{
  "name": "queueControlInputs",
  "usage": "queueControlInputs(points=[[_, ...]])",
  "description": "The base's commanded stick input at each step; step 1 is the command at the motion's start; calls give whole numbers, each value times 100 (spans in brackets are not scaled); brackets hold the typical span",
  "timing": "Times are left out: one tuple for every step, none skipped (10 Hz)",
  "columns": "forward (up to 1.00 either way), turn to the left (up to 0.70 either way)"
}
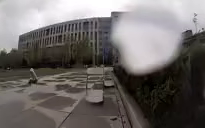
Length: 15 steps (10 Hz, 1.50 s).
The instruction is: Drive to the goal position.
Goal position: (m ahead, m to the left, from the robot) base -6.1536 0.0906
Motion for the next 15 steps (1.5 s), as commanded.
queueControlInputs(points=[[0, 0], [0, 0], [0, 0], [0, 0], [0, 4], [0, 45], [0, 70], [0, 70], [0, 70], [0, 70], [0, 70], [0, 70], [0, 70], [0, 70], [0, 70]])
